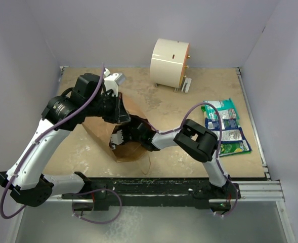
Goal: Take the snacks out of the paper bag
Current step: Take out the snack from the paper bag.
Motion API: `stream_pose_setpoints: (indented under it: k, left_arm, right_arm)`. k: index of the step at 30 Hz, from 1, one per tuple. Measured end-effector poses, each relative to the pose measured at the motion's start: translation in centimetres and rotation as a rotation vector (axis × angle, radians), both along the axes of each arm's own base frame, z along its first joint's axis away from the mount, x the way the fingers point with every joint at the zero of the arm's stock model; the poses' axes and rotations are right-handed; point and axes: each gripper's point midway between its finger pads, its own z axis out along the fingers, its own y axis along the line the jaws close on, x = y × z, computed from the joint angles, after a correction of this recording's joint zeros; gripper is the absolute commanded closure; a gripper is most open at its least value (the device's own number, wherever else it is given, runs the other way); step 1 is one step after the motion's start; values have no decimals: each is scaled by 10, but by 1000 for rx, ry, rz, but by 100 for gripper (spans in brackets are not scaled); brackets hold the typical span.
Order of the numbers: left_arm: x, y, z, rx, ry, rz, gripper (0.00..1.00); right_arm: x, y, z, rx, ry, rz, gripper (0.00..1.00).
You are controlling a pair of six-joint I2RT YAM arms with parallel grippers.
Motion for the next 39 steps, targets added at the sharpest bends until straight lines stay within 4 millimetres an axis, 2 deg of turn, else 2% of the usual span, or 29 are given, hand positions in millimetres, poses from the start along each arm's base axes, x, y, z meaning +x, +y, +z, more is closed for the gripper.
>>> stream_pose_setpoints:
  k: [2,4,8,11,17,24,28,35,39]
  left_arm:
    - [0,0,0,1,1,0,100]
    - [-1,1,0,1,1,0,100]
    - [-1,1,5,-3,-10,4,100]
    - [0,3,9,-7,-25,13,100]
    - [3,9,15,-8,-49,54,100]
    - [13,12,18,-18,-61,126,100]
    - [19,11,20,-33,-73,158,100]
    - [28,8,13,-51,-80,192,100]
    - [34,6,9,-54,-93,203,100]
  right_arm:
    - [2,0,1,9,7,-8,95]
    - [1,0,2,19,17,-15,100]
    - [-4,-6,16,66,42,-32,100]
    - [-12,-14,37,111,60,-36,100]
    - [-41,-23,87,216,135,26,100]
    - [-84,-36,106,231,312,106,100]
    - [-107,-48,125,246,413,121,100]
    - [-130,-72,153,229,583,52,100]
    - [-144,-97,178,231,606,23,100]
